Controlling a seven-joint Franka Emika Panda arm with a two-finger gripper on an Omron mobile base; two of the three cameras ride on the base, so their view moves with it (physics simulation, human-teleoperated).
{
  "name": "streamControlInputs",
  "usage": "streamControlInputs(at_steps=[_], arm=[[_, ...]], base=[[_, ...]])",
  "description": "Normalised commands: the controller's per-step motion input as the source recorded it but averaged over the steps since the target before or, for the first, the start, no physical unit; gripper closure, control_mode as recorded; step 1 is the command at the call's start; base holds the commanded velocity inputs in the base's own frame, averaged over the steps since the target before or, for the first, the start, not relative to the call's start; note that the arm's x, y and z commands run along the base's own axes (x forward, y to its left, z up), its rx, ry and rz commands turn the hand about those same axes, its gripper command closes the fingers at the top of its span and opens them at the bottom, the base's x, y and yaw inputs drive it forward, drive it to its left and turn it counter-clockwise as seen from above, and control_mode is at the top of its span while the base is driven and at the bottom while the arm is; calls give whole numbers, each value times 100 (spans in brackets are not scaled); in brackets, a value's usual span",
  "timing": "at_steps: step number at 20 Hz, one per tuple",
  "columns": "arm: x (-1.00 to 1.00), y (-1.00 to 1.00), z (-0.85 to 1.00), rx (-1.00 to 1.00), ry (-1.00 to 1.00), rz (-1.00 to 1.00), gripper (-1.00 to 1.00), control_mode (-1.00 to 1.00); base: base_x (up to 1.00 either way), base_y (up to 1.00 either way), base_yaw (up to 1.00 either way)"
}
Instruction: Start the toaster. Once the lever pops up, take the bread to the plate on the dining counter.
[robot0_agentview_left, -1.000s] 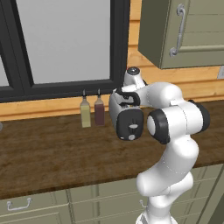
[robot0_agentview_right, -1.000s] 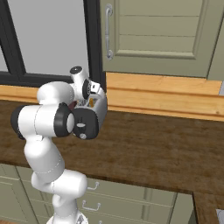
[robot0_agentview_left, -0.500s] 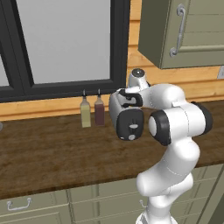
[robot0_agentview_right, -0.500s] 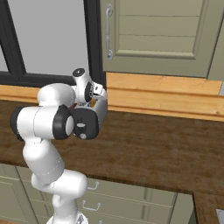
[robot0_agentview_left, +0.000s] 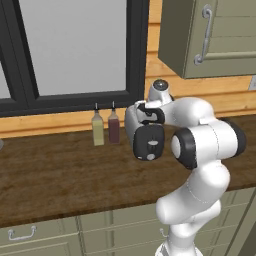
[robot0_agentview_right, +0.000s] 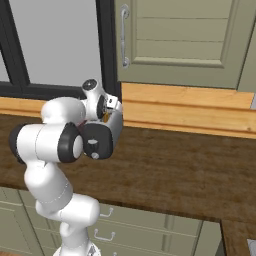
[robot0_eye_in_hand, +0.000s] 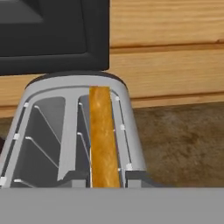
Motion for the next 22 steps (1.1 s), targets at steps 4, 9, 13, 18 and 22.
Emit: streamControlInputs(at_steps=[4, 9, 13, 18, 22], arm=[[0, 0, 74, 0, -6, 0, 100, -100], [-5, 0, 94, 0, -4, 0, 100, -100], [-50, 22, 78, 0, -5, 0, 100, -100], [-94, 24, 57, 1, 0, 0, 100, -100], [-100, 18, 31, 0, 0, 0, 100, -100]], base=[[0, 0, 0], [0, 0, 0], [0, 0, 0], [0, 0, 0], [0, 0, 0]])
